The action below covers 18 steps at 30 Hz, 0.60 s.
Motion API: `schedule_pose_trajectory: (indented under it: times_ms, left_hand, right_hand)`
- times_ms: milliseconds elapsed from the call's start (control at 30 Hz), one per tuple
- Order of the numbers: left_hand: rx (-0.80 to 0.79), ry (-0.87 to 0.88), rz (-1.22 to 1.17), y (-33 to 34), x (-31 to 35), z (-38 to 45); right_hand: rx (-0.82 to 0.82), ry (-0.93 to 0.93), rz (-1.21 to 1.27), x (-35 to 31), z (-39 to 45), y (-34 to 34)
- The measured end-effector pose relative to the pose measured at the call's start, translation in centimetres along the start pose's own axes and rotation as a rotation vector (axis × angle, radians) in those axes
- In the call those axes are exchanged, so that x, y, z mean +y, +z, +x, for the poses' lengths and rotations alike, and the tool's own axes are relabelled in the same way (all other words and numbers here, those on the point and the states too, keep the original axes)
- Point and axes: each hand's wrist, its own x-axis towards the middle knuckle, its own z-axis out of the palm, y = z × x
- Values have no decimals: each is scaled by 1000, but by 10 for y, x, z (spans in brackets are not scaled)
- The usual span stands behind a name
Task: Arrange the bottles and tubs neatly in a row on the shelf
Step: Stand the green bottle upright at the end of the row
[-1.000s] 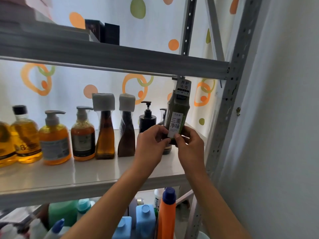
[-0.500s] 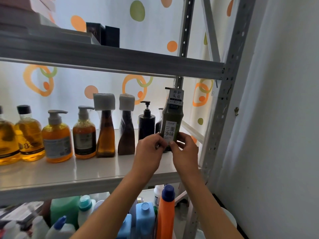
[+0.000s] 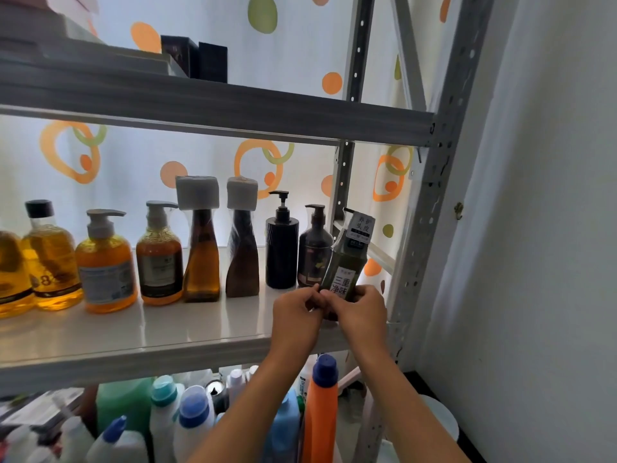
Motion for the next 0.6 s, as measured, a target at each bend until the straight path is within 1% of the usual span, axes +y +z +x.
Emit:
schedule_pose_trajectory:
  times_ms: [233, 333, 400, 500, 600]
  left_hand:
    - [-41, -173, -56, 18, -14, 3]
    - [-97, -246, -91, 22, -18, 7]
    - [-124, -257, -83, 20, -19, 11]
    - [-53, -199, -93, 14, -18, 20]
    - [18, -197, -99, 9, -22, 33]
  right_hand:
    - [-22, -32, -104, 12, 9, -4]
    - [-2, -52, -119, 18, 16, -1]
    - [17, -56, -143, 24, 25, 5]
    - [11, -40, -162, 31, 35, 13]
    - [47, -42, -191, 31, 45, 21]
